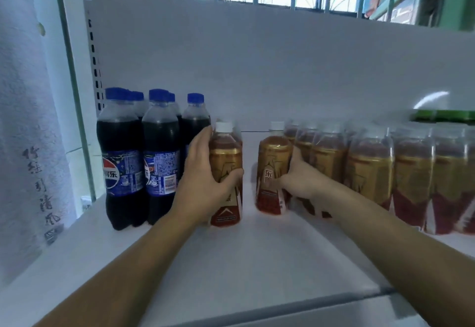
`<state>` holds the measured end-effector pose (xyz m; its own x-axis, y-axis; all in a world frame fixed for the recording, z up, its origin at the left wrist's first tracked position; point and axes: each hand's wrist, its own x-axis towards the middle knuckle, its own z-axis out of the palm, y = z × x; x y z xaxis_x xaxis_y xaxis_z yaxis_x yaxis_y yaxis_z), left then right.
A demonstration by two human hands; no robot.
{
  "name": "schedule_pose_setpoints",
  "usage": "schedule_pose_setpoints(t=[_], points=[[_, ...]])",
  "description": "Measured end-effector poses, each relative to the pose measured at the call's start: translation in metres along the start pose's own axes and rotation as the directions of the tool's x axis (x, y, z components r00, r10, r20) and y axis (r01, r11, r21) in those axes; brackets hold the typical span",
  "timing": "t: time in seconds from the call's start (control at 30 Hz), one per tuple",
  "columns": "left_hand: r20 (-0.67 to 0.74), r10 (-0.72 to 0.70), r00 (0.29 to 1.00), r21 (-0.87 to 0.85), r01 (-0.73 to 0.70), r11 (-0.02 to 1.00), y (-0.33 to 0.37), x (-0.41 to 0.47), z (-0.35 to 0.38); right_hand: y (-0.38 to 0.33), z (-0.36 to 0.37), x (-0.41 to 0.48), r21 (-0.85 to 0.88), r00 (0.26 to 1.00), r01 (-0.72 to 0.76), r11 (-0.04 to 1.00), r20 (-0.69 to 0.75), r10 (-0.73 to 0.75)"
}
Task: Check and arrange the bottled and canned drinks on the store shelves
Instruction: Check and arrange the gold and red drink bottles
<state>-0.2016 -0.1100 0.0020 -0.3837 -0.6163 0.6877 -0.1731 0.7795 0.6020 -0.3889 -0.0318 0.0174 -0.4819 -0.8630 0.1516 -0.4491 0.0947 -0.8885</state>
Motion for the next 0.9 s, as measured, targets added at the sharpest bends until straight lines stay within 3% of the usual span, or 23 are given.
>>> schedule_pose_setpoints(t=[0.13,0.3,0.5,0.67,0.83,0.9], points=[[0.069,-0.086,0.994,-0.105,0.093,0.990,-0.005,0.001,-0.004,0.001,0.022,0.017,0.126,0.996,-0.032,0.991,-0.074,0.041],[0.074,-0.098,0.992,-0.156,0.108,0.982,-0.005,-0.001,-0.004,-0.006,0.046,0.057,0.087,0.995,0.011,0.996,-0.098,-0.003],[0.067,-0.084,0.994,-0.139,0.093,0.986,-0.012,0.002,0.002,-0.010,0.049,0.073,0.062,0.988,-0.084,0.995,-0.127,0.092],[0.065,-0.087,0.994,-0.162,0.096,0.982,-0.014,0.003,0.003,-0.006,0.057,0.087,-0.080,0.973,-0.054,0.995,-0.230,0.035],[0.066,-0.103,0.992,-0.150,0.112,0.982,-0.007,-0.001,0.000,-0.004,0.051,0.071,-0.126,0.974,-0.073,0.989,-0.222,0.043],[0.066,-0.092,0.994,-0.132,0.100,0.986,-0.004,-0.002,-0.001,-0.012,0.041,0.055,-0.248,0.973,-0.024,0.968,-0.229,-0.034]])
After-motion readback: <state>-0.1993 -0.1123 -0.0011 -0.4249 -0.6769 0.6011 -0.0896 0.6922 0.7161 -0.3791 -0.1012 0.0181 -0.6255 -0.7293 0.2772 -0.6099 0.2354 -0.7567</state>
